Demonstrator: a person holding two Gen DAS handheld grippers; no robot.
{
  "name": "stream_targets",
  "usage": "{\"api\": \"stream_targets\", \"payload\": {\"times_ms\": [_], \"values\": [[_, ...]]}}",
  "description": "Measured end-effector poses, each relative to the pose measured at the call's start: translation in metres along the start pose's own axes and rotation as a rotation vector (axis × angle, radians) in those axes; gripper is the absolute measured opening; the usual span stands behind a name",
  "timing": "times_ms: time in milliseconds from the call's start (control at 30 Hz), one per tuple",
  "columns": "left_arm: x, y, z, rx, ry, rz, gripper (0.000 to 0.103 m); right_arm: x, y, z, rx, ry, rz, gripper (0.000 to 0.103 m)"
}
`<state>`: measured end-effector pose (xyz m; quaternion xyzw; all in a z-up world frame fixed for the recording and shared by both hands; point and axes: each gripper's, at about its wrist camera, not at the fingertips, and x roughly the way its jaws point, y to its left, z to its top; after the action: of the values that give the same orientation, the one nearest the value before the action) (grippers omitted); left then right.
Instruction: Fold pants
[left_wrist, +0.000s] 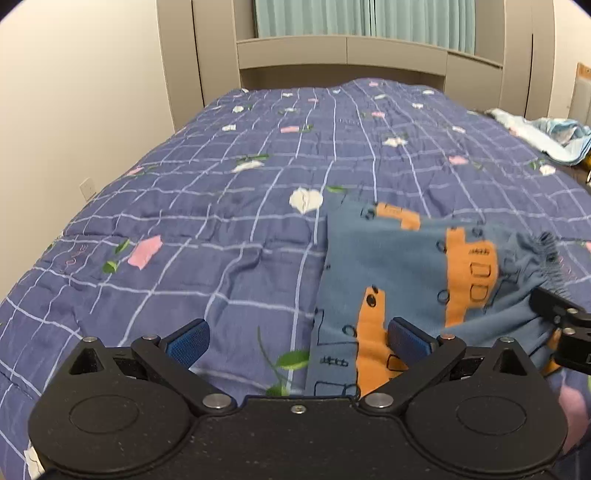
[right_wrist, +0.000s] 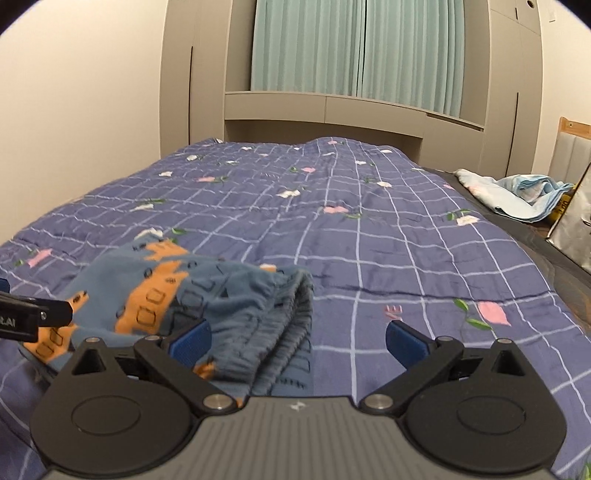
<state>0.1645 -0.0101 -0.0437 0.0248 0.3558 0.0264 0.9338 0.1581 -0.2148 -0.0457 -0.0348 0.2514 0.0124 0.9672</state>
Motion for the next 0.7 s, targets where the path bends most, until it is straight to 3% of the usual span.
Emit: {"api": "stream_targets", "payload": {"times_ms": [700], "values": [[0.009,0.004,-0.009,-0.023,0.048,-0.018,0.102,-0.001,-0.016,-0.019,0.051,-0.011,0.049,0.103]]}}
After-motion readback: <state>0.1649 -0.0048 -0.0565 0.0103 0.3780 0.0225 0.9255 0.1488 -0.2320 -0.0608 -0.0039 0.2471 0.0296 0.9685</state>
